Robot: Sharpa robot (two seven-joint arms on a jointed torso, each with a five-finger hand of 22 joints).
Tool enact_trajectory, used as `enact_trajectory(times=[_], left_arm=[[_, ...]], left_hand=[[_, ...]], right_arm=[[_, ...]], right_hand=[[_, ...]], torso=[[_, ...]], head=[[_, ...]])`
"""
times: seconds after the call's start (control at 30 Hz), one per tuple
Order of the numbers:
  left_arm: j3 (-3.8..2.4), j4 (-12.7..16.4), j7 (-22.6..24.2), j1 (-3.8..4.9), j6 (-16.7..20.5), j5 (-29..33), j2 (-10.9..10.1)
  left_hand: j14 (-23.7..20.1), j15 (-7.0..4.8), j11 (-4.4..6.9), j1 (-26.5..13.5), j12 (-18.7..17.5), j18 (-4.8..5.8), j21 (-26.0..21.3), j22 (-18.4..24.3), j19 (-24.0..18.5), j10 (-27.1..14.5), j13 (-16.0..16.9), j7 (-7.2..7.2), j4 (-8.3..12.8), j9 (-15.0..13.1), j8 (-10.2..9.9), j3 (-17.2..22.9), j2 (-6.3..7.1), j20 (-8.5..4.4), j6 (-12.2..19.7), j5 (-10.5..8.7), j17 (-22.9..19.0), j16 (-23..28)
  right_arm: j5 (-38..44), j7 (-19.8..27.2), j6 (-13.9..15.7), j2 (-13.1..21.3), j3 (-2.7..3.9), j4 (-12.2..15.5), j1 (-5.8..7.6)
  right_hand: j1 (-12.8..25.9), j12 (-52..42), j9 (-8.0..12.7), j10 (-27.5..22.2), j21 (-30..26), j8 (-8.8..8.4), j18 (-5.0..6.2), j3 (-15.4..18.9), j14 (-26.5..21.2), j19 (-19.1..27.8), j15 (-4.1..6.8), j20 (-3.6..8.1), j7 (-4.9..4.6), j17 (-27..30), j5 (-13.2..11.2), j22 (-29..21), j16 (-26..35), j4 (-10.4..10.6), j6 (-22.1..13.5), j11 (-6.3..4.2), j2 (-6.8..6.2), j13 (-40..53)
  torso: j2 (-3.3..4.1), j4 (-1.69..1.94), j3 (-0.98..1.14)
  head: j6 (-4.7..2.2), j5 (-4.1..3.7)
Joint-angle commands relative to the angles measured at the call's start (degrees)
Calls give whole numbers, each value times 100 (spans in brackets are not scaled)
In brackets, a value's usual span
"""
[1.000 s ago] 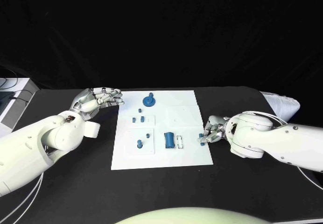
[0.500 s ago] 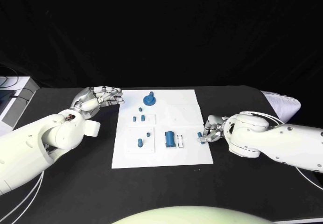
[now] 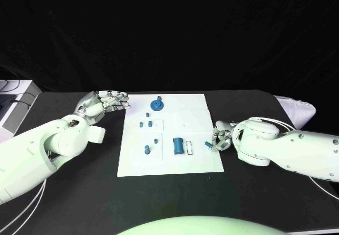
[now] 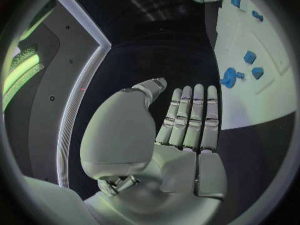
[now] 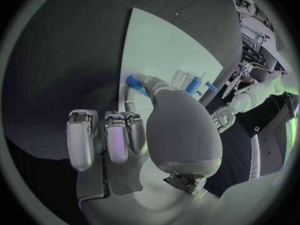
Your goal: Assemble the parts on the task board
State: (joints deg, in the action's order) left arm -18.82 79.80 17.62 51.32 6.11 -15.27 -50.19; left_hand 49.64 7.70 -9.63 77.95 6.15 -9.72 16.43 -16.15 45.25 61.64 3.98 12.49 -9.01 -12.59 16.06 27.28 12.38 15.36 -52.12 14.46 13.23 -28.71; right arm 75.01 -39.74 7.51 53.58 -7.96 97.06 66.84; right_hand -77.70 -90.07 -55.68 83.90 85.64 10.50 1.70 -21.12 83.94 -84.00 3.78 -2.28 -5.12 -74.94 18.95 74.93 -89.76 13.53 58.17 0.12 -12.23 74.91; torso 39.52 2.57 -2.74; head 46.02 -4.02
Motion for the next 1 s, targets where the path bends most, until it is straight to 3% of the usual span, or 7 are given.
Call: enact_trajectory(times=[0.03, 0.23, 1.0], left_arm=[[-3, 16, 21, 0, -53, 27, 6], [-3, 15, 16, 0, -53, 26, 8], [-3, 15, 8, 0, -56, 22, 9]], left_hand=[[-33, 2, 7, -10, -13, -66, -40, 6, 28, 8, 5, -2, -4, 5, -8, -38, -2, 6, 49, -38, 6, -30], [-35, 2, 6, -2, -14, -66, -43, 8, 31, 5, 5, 0, -8, 7, -8, -37, -14, 6, 50, -36, 8, -30], [-36, 3, 4, 5, -15, -66, -47, 11, 35, 2, 4, 3, -14, 9, -9, -39, -26, 6, 50, -36, 11, -31]], right_arm=[[55, -69, -62, -14, -46, -8, -67], [-137, -56, 48, 16, -45, 47, -70], [-563, -23, 449, 133, -7, 604, 200]], right_hand=[[-139, 25, 1042, 601, -8, -145, -89, -337, 602, -505, -55, -34, -7, -1485, 379, 1399, -17, -166, 86, 49, 47, 1499], [-86, 17, 1077, 605, 1, -159, -90, -676, 602, -507, -58, -40, -12, -1487, 579, 1401, -17, -292, 139, 50, 14, 1504], [59, 7, 1068, 610, -1, -135, -89, -774, 603, -507, -52, -38, 3, -1489, 585, 1400, -18, -326, 193, 41, -49, 1509]], torso=[[1, -2, 1], [4, 1, 1], [7, 3, -3]], head=[[-1, 7], [-4, 17], [-7, 49]])
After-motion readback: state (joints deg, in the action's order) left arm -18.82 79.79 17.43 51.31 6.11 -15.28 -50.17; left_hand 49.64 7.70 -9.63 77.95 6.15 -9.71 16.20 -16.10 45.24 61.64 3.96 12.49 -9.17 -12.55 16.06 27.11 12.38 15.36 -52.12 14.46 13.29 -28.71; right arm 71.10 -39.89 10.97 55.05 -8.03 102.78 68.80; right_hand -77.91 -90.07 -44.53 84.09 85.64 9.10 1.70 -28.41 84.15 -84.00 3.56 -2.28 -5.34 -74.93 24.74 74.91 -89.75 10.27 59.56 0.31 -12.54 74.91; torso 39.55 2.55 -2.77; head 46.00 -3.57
